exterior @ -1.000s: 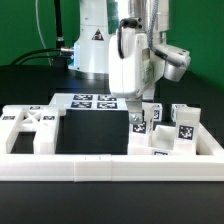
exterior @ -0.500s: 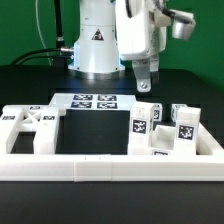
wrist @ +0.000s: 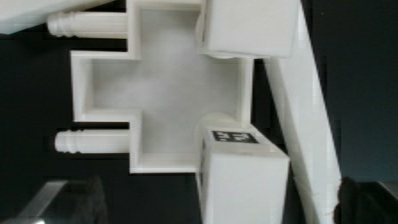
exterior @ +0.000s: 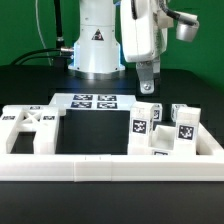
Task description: Assemble chair
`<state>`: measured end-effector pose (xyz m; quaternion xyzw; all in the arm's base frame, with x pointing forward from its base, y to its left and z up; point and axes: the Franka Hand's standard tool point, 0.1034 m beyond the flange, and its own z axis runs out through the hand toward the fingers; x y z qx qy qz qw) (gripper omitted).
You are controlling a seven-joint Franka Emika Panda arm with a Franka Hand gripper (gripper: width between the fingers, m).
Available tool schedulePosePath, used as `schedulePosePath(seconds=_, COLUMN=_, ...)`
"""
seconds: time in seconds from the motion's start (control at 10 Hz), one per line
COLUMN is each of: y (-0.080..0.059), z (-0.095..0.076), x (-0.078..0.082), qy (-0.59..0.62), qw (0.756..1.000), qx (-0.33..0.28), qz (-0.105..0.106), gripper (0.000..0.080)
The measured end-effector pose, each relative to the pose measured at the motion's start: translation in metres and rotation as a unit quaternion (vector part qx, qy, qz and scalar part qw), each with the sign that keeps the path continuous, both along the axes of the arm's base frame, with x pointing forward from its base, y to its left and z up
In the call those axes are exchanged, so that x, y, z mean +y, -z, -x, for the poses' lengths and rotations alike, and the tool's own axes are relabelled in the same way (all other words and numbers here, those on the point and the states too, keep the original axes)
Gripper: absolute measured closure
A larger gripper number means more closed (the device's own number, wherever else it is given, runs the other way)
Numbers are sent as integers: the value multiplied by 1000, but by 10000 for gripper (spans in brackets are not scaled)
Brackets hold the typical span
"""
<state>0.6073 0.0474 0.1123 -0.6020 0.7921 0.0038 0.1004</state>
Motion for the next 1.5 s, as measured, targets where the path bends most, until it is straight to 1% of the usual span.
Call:
schedulePosePath(seconds=0.2, y=-3, z=3, x=-5, qy=-92, qw=996, qx=-7, qz=12, gripper=151)
schedulePosePath(seconds=0.3, y=-3, z=5, x=-4, qy=-116, qw=993, qx=-9, qz=14, gripper=151)
schedulePosePath(seconds=0.4, y=-2, z=5, x=-4, qy=-113, qw=993, qx=-9, qz=14, gripper=151)
schedulePosePath(seconds=0.6, y=-2, z=5, x=-4, qy=-163, qw=986, qx=-15, qz=22, gripper=151)
schedulePosePath(seconds=0.8, y=0, z=7, x=0, qy=-295, qw=954, qx=-20, qz=43, gripper=151)
schedulePosePath(seconds=0.9, y=1, z=7, x=3, qy=-335, qw=941, qx=-25, qz=47, gripper=151)
schedulePosePath(seconds=1.0, y=1, z=7, x=4, qy=-388, qw=920, qx=-32, qz=54, gripper=151)
schedulePosePath(seconds=1.4, y=1, z=7, x=2, qy=-510, qw=856, qx=-49, qz=73, gripper=151)
schedulePosePath(seconds=1.5, y=5, z=9, x=0, qy=-565, qw=818, qx=-53, qz=89, gripper=151)
